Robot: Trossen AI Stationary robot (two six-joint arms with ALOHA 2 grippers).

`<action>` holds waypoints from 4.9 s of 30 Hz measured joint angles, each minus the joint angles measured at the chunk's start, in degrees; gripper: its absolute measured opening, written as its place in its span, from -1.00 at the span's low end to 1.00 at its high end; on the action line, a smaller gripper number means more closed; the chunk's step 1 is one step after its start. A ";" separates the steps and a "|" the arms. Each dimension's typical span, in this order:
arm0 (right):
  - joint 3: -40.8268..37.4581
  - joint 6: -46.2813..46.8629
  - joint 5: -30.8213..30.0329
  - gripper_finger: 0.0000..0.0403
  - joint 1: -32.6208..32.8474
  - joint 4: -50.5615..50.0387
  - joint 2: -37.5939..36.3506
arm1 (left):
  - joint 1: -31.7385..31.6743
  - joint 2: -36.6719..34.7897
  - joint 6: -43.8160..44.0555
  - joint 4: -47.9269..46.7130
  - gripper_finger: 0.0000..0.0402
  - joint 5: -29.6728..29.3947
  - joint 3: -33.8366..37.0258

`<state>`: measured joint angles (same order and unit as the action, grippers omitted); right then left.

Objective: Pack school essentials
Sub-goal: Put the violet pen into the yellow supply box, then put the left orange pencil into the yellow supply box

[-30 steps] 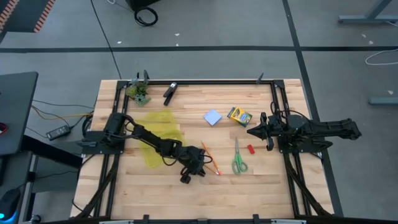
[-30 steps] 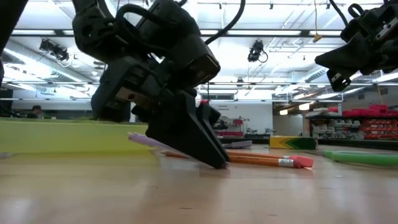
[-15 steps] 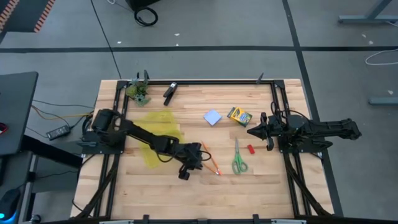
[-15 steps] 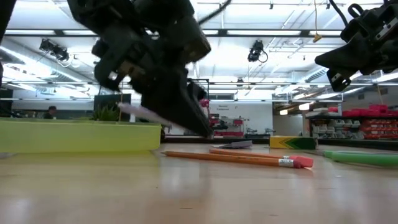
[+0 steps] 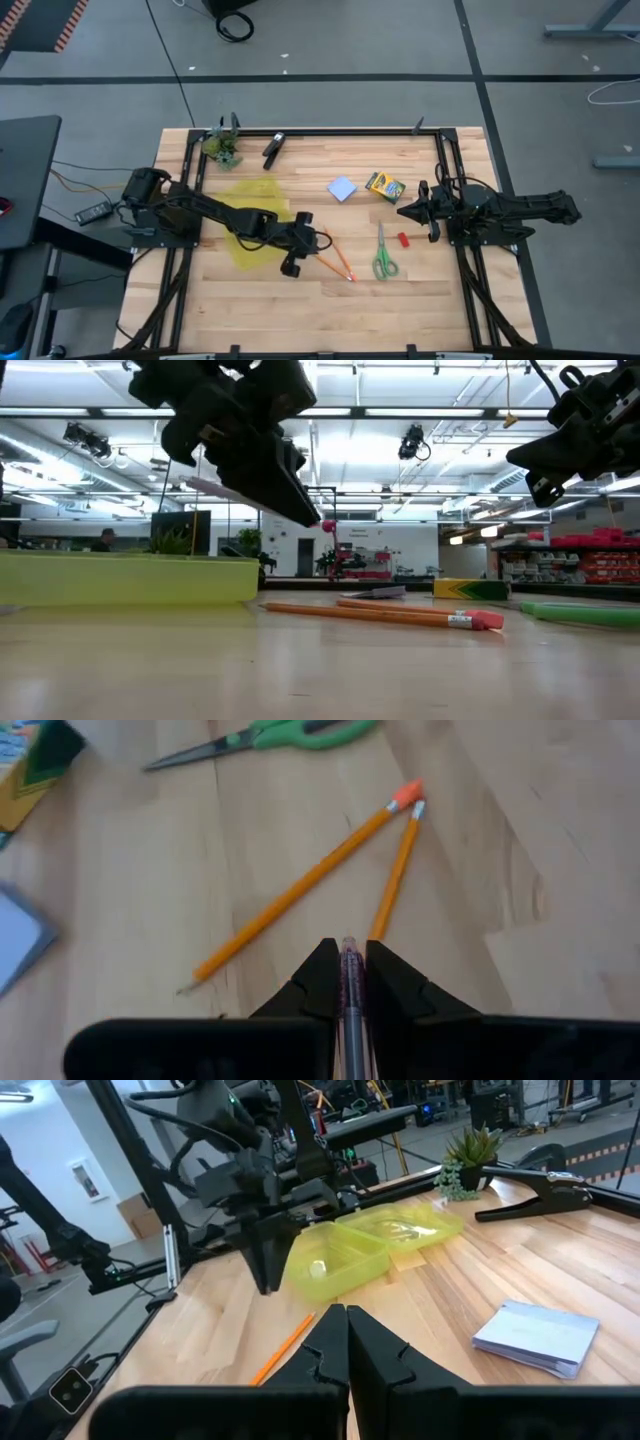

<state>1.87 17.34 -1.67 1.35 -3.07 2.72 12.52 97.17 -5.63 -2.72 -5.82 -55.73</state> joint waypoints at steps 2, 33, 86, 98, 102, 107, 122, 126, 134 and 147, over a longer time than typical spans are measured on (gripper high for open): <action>0.00 0.00 0.00 -0.97 0.02 0.02 0.00 | -0.17 -0.21 0.00 -0.60 -0.84 -0.17 0.00; 0.01 0.00 0.01 -0.97 0.02 0.01 0.02 | -2.17 -20.50 16.13 30.49 -0.84 -18.89 36.76; 0.01 0.00 0.00 -0.97 0.01 0.00 0.02 | 6.25 -4.53 17.32 28.04 -0.49 -41.74 36.64; 0.01 0.00 0.01 -0.97 0.02 0.00 0.04 | 6.29 -7.86 16.94 27.87 -0.47 -41.67 36.53; 0.02 0.00 0.00 -0.97 0.00 0.00 0.04 | 6.01 -9.09 16.12 25.29 -0.56 -41.96 35.28; 0.00 0.00 0.01 -0.97 0.02 0.00 0.04 | 5.32 -9.11 13.70 22.99 -0.65 -43.29 32.95; 0.02 0.00 0.02 -0.97 0.02 0.00 0.04 | 4.04 -9.11 9.51 18.25 -0.67 -43.48 24.67; 0.01 0.00 0.00 -0.97 0.02 0.00 0.04 | 4.04 -9.11 8.76 18.18 -0.67 -43.46 23.81; 0.02 0.00 0.00 -0.97 0.00 0.00 0.04 | 4.22 -9.09 7.34 18.35 -0.68 -40.38 21.88; 0.02 0.00 0.01 -0.97 0.01 0.00 0.04 | 4.19 -9.09 3.18 19.40 -0.69 -23.27 21.87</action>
<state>1.89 17.34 -1.66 1.35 -3.07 2.76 16.71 88.07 -2.45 16.68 -29.09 -33.87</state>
